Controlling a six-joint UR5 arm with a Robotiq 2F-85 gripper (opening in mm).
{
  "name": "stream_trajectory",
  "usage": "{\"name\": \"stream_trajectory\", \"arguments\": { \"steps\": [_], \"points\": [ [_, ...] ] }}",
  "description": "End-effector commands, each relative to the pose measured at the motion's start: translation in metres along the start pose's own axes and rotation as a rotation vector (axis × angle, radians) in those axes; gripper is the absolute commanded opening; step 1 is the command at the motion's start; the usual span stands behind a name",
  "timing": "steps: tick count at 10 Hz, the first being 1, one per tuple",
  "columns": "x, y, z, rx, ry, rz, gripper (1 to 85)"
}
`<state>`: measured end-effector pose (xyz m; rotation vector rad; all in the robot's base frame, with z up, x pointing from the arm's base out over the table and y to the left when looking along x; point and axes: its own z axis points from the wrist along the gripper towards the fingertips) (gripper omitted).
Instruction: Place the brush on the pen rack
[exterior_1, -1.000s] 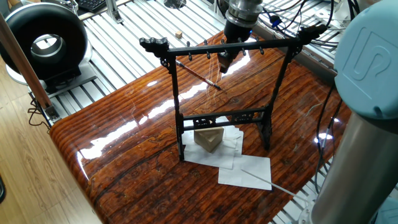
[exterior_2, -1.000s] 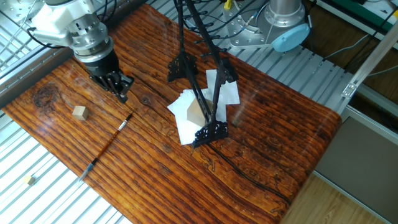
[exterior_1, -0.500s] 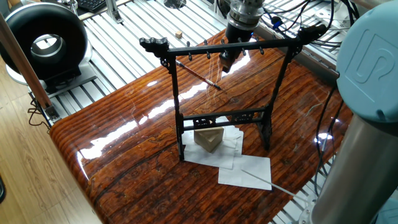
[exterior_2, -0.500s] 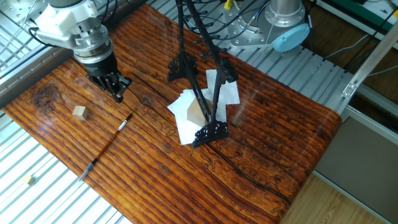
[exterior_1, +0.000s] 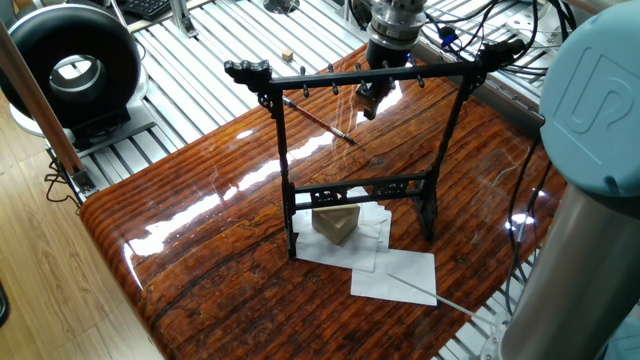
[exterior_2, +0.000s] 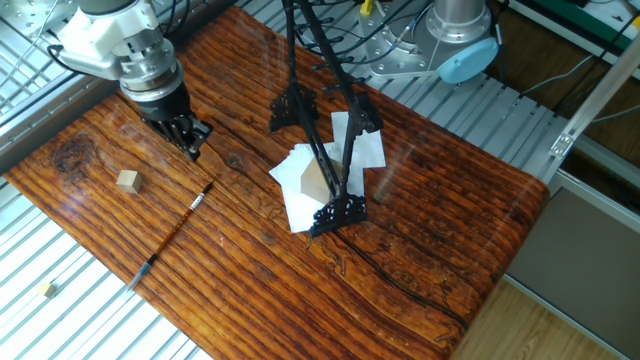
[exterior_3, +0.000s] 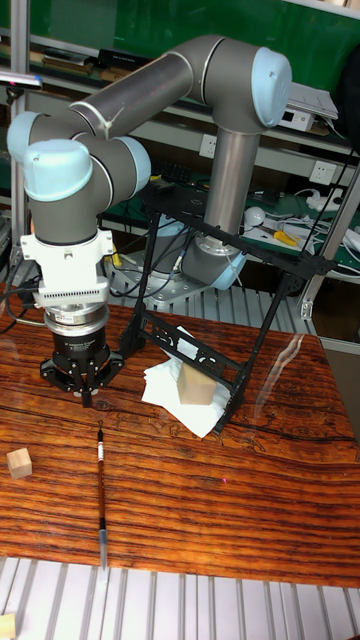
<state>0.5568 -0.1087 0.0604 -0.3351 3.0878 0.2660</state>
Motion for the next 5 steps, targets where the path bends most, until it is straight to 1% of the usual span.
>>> {"name": "stream_trajectory", "arguments": {
  "steps": [1, 2, 3, 4, 5],
  "points": [
    [-0.007, -0.001, -0.001, -0.001, -0.027, 0.024, 1.0],
    [-0.006, -0.007, -0.001, 0.025, -0.023, 0.037, 1.0],
    [-0.003, -0.017, -0.002, 0.061, -0.015, 0.043, 1.0],
    [-0.003, -0.020, -0.002, 0.074, -0.012, 0.041, 1.0],
    [-0.001, -0.012, -0.002, 0.043, -0.005, 0.059, 1.0]
  ]
}}
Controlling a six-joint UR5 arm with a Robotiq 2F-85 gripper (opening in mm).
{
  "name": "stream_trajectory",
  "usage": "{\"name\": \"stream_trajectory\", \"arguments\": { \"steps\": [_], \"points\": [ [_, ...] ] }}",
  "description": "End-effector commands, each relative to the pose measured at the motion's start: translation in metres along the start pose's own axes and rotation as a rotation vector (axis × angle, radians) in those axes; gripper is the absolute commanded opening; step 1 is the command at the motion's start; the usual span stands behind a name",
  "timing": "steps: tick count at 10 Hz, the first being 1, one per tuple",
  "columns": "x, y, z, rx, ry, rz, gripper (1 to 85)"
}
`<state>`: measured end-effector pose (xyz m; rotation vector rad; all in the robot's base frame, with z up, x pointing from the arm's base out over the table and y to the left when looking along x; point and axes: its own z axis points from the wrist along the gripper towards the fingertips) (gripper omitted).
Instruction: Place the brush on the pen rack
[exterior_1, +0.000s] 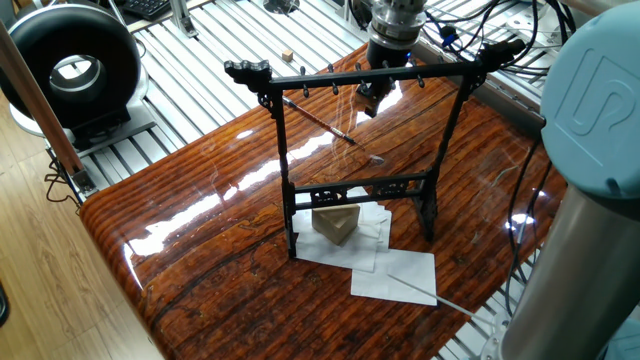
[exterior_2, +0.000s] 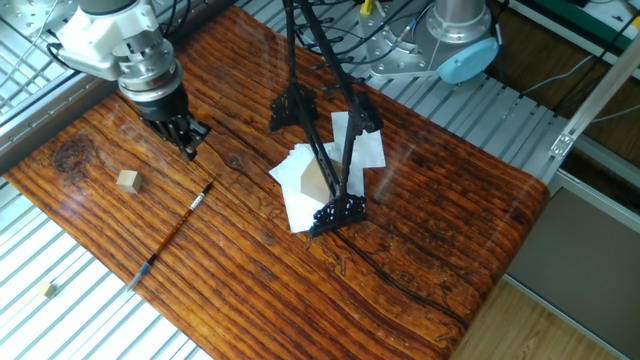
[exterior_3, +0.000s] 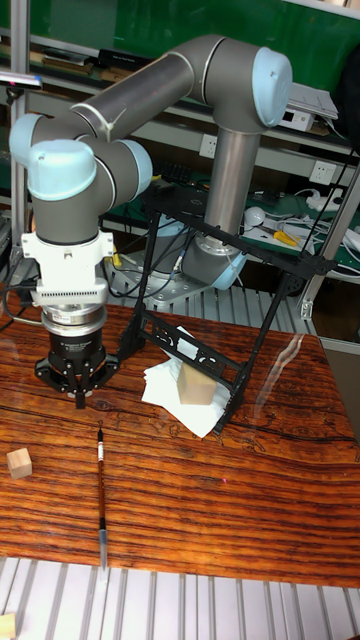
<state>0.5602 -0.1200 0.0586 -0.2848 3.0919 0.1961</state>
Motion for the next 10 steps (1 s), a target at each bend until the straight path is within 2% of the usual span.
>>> {"name": "stream_trajectory", "arguments": {
  "steps": [1, 5, 7, 10],
  "points": [
    [0.000, 0.001, -0.001, -0.006, -0.001, 0.029, 1.0],
    [-0.002, 0.005, -0.001, -0.022, -0.008, 0.045, 1.0],
    [-0.003, 0.018, -0.002, -0.067, -0.010, 0.082, 1.0],
    [-0.002, 0.024, 0.006, -0.078, -0.019, 0.094, 1.0]
  ]
}}
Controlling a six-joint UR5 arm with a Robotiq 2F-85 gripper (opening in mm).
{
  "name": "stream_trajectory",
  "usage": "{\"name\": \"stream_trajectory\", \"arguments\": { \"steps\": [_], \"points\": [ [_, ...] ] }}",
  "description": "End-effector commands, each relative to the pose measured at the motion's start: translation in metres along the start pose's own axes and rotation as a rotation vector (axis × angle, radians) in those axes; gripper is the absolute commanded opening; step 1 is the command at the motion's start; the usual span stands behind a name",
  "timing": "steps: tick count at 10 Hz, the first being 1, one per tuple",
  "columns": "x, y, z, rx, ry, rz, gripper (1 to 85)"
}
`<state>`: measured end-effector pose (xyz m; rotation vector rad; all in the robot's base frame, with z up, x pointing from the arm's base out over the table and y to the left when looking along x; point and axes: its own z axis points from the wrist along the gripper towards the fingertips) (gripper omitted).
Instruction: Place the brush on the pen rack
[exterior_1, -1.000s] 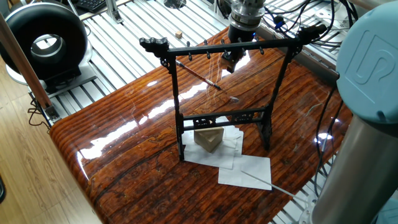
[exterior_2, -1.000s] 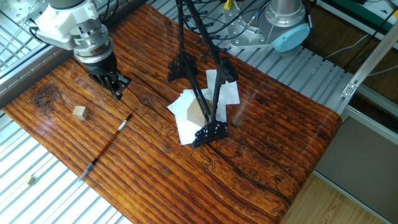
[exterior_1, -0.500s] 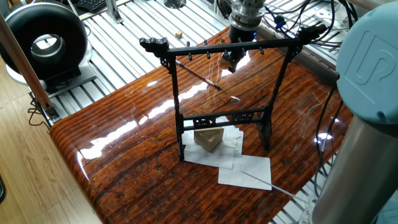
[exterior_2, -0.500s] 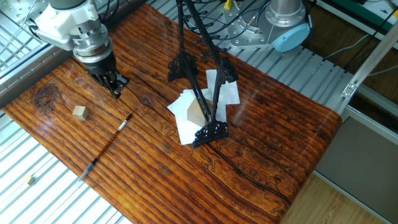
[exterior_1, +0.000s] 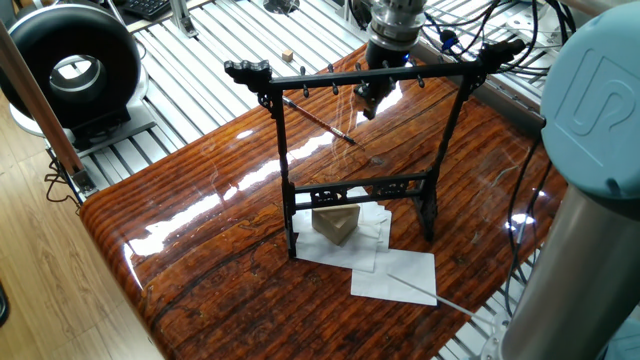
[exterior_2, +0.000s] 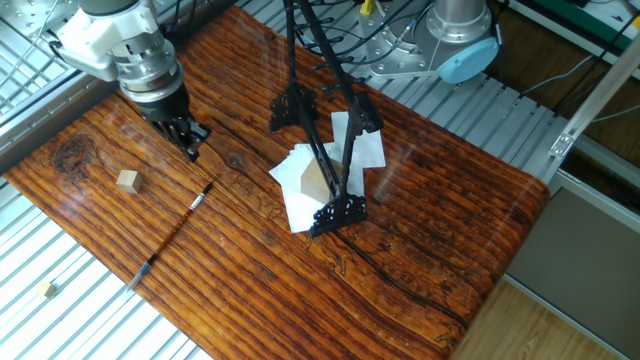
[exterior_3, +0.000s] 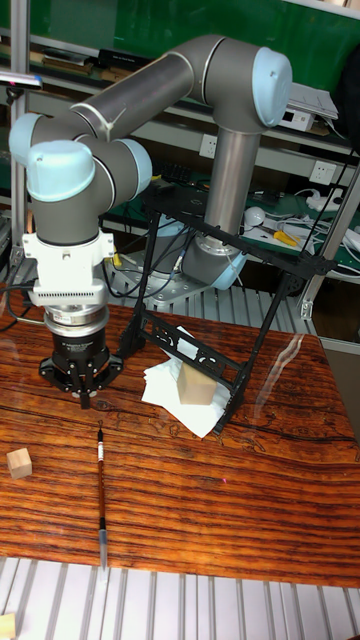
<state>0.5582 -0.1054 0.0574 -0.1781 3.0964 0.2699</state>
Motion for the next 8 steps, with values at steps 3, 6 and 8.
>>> {"name": "stream_trajectory", "arguments": {
  "steps": [3, 6, 8],
  "points": [
    [0.003, 0.021, 0.013, -0.070, -0.020, 0.021, 1.0],
    [0.006, 0.021, 0.021, -0.077, -0.022, 0.002, 1.0],
    [0.002, 0.016, 0.026, -0.070, -0.044, 0.003, 1.0]
  ]
}}
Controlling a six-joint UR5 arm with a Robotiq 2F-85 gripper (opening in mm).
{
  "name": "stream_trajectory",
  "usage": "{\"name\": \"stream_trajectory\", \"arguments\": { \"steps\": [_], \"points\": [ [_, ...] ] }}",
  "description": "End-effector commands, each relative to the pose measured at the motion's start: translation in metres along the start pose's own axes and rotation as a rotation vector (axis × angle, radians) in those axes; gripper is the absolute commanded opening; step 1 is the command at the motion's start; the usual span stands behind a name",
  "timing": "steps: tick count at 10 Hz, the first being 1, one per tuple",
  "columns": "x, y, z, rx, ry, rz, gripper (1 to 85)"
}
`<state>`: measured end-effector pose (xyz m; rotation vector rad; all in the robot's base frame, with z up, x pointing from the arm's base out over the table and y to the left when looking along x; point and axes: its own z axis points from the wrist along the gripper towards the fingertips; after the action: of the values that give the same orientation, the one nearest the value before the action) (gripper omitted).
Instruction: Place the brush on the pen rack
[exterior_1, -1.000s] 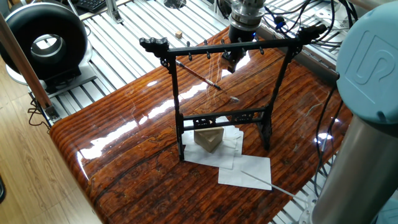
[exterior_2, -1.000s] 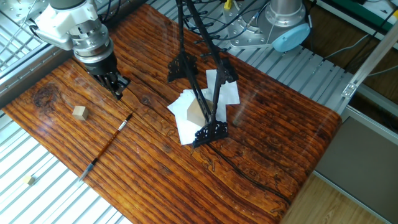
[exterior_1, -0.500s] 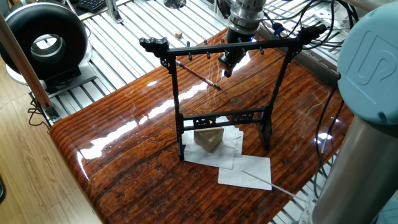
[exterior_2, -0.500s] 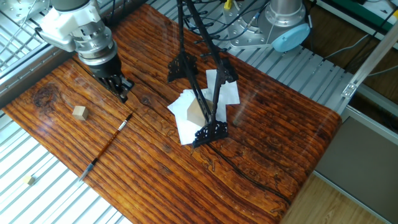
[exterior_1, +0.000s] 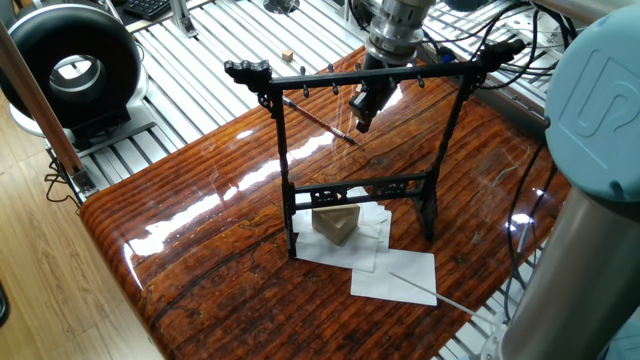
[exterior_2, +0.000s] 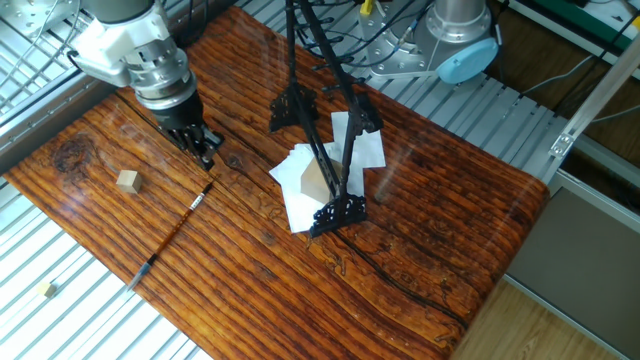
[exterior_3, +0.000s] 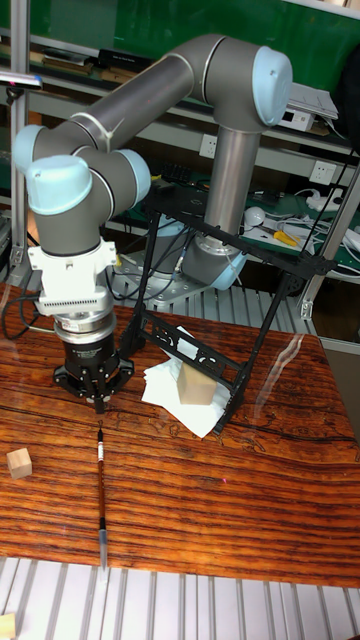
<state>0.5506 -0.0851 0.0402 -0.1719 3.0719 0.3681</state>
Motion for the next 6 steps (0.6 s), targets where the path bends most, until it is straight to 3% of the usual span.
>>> {"name": "stream_trajectory", "arguments": {
  "steps": [1, 2, 4, 5, 6],
  "points": [
    [-0.0048, -0.0075, 0.0072, 0.013, -0.029, -0.003, 1.0],
    [-0.0054, -0.0130, 0.0080, 0.032, -0.033, 0.004, 1.0],
    [-0.0028, -0.0140, 0.0095, 0.032, -0.025, -0.016, 1.0],
    [-0.0033, -0.0110, 0.0113, 0.018, -0.028, -0.018, 3.0],
    [-0.0049, -0.0082, 0.0135, 0.002, -0.038, -0.035, 10.7]
  ]
}}
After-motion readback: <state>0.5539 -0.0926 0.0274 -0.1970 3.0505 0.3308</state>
